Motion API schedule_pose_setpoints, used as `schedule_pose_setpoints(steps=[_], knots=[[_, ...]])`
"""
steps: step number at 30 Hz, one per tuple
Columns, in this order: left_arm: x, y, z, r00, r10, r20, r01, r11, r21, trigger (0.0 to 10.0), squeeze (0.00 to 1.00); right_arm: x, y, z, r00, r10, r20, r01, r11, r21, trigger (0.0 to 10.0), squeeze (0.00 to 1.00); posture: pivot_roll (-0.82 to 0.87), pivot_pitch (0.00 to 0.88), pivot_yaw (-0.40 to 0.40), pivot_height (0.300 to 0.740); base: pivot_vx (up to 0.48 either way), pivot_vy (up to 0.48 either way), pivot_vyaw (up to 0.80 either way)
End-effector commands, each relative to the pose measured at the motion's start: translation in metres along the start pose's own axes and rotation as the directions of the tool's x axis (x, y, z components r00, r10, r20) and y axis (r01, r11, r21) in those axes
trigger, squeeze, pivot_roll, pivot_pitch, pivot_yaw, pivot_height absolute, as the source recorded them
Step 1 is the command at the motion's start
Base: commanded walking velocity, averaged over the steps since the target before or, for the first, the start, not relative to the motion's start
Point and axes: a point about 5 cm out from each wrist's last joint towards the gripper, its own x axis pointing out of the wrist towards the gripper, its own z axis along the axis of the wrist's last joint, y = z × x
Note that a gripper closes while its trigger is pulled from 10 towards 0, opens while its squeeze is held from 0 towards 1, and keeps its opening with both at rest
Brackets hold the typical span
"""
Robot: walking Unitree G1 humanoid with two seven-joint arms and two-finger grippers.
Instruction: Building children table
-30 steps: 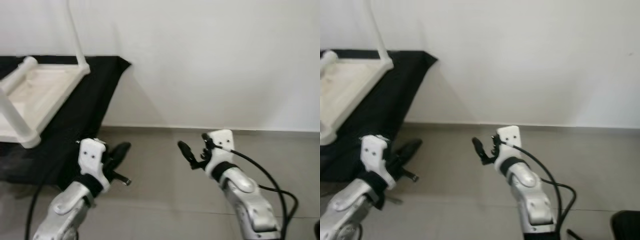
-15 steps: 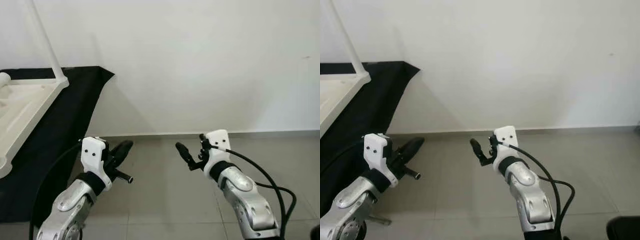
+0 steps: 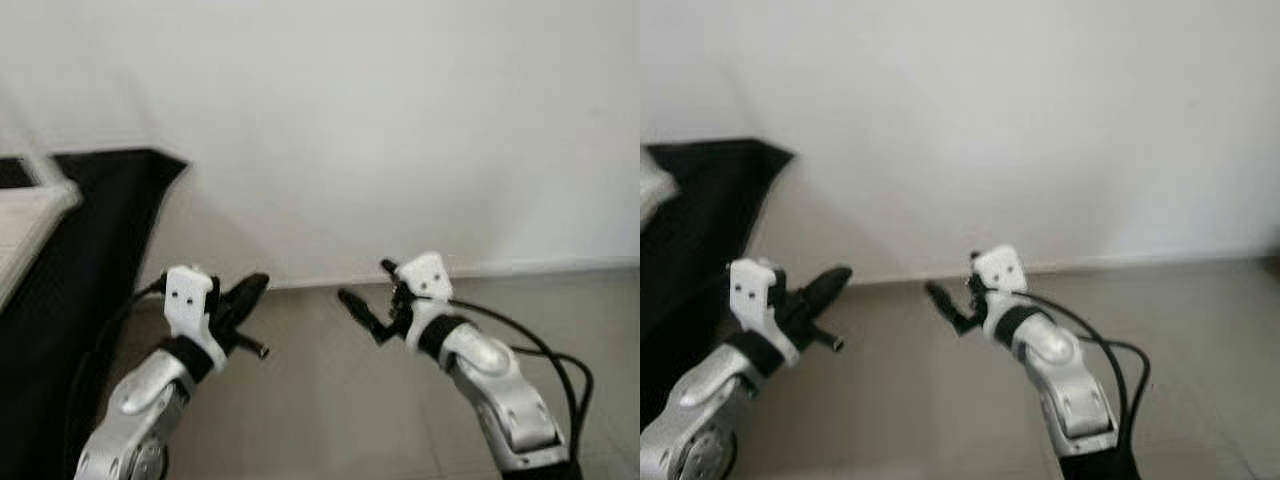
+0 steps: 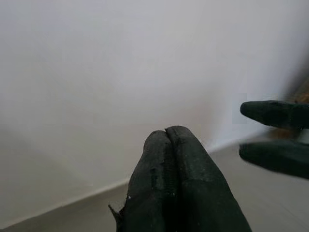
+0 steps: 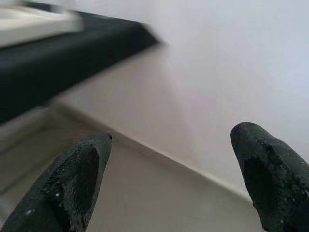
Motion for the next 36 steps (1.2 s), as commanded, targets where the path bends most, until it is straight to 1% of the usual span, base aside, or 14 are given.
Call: schedule_pose_setpoints(steps=[1,4,7,12,14,16,21,24,30,36], knots=[[-0.0042,0.0049,-0.0026,1.000,0.014,-0.021,-0.013,1.000,0.012,10.0,0.00,0.0024,0.0074,-0.0001,0.999,0.043,0.005,-0.043,0.999,-0.002,10.0,0.00,0.03,0.055,-0.024,0.740,0.420,0.000,0.79],[-0.0043,0.0046,-0.0027,1.000,0.011,-0.023,-0.011,1.000,0.014,10.0,0.00,0.0016,0.0073,-0.0005,0.999,0.048,0.015,-0.048,0.999,0.016,10.0,0.00,0.03,0.058,-0.024,0.740,0.419,0.000,0.78],[-0.0040,0.0043,-0.0027,1.000,0.011,-0.023,-0.011,1.000,0.014,10.0,0.00,0.0014,0.0068,-0.0009,0.999,0.050,0.013,-0.050,0.999,0.010,10.0,0.00,0.03,0.058,-0.025,0.740,0.416,0.000,0.76],[-0.0033,0.0035,-0.0032,1.000,0.009,-0.023,-0.008,1.000,0.015,10.0,0.00,0.0026,0.0044,-0.0020,0.999,0.043,0.005,-0.043,0.999,0.021,10.0,0.00,0.03,0.058,-0.029,0.740,0.416,0.000,0.00],[-0.0029,0.0030,-0.0033,1.000,0.008,-0.023,-0.008,1.000,0.016,10.0,0.00,0.0013,0.0062,-0.0011,0.997,0.072,0.020,-0.072,0.997,0.020,10.0,0.00,0.03,0.057,-0.032,0.740,0.416,0.000,0.00],[-0.0026,0.0025,-0.0034,1.000,0.008,-0.024,-0.007,1.000,0.018,10.0,0.00,0.0006,0.0096,-0.0018,0.994,0.111,0.010,-0.111,0.994,-0.013,10.0,0.00,0.03,0.055,-0.034,0.740,0.412,0.000,0.79],[-0.0025,0.0020,-0.0041,0.999,0.008,-0.032,-0.007,1.000,0.026,10.0,0.00,0.0010,0.0117,-0.0022,0.989,0.151,0.000,-0.151,0.988,-0.030,10.0,0.00,0.03,0.054,-0.036,0.740,0.397,0.000,0.79],[-0.0024,0.0015,-0.0038,0.999,0.014,-0.029,-0.013,0.999,0.039,10.0,0.00,0.0009,0.0126,-0.0022,0.986,0.168,-0.002,-0.168,0.985,-0.034,10.0,0.00,0.03,0.052,-0.037,0.740,0.000,0.000,0.79],[-0.0033,-0.0006,-0.0051,0.999,0.008,-0.043,-0.006,0.999,0.037,10.0,0.00,0.0002,0.0137,-0.0025,0.980,0.198,-0.005,-0.198,0.979,-0.044,10.0,0.00,0.03,0.050,-0.037,0.740,0.000,0.000,0.79],[-0.0040,-0.0019,-0.0082,0.997,-0.011,-0.072,0.013,0.999,0.031,10.0,0.00,0.0001,0.0143,-0.0036,0.980,0.201,-0.006,-0.201,0.979,-0.045,10.0,0.00,0.03,0.047,-0.036,0.740,0.000,-0.449,0.79]])
